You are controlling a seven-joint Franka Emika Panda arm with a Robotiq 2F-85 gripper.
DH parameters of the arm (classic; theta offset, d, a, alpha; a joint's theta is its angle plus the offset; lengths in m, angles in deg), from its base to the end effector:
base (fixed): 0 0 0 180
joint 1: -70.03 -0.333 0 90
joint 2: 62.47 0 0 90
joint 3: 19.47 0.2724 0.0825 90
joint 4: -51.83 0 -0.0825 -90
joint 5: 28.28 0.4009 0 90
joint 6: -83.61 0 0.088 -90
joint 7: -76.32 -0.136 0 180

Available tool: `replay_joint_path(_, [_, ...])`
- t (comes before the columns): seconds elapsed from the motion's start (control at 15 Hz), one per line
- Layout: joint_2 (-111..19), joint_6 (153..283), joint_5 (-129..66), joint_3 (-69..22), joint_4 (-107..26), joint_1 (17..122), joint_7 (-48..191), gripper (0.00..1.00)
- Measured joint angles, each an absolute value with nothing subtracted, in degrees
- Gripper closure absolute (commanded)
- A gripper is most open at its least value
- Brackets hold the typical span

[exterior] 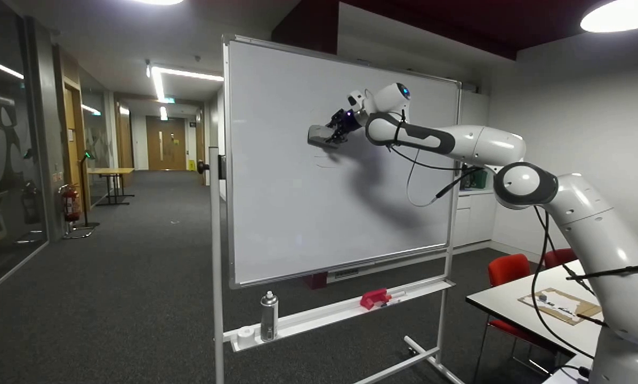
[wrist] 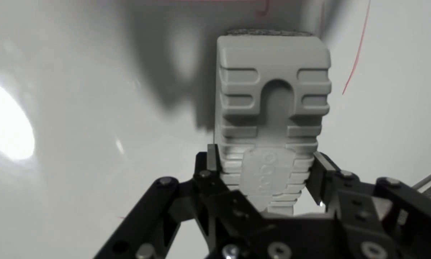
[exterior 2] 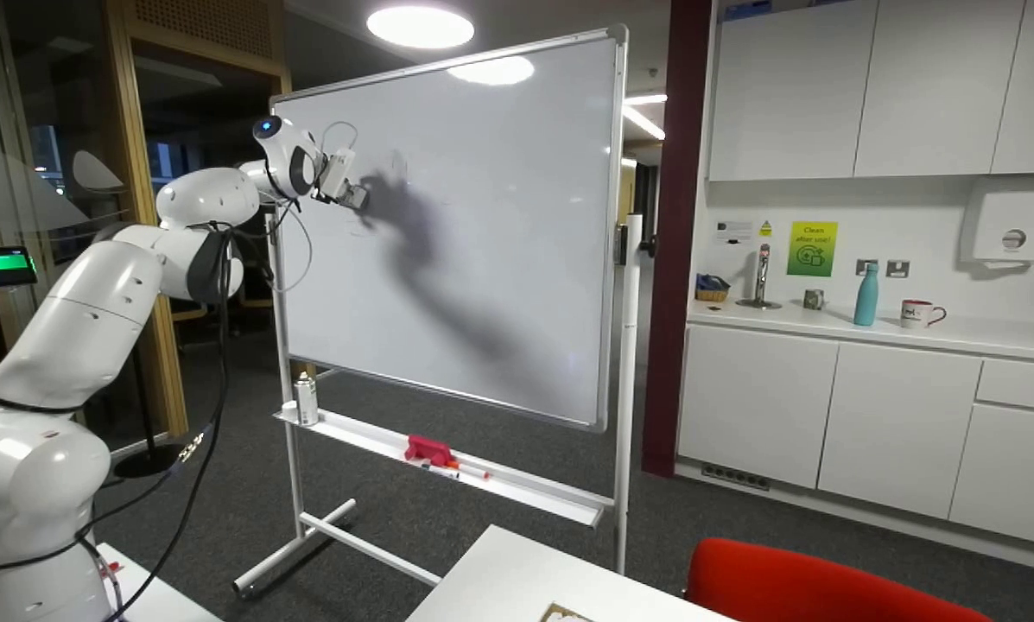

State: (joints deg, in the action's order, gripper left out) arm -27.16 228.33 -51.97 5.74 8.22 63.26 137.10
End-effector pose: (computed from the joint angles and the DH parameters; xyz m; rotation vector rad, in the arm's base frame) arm 0.7053 0.2594 0.7129 1.6106 1.5822 1.3835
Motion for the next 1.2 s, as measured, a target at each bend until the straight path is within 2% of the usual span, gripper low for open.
replay_joint_path(0.8, [-25.3, 225.6, -48.8, 5.9, 13.0, 61.5, 139.9, 0.66])
replay_joint_path(1.2, [-25.2, 232.0, -48.8, 5.0, 12.7, 61.9, 132.1, 0.66])
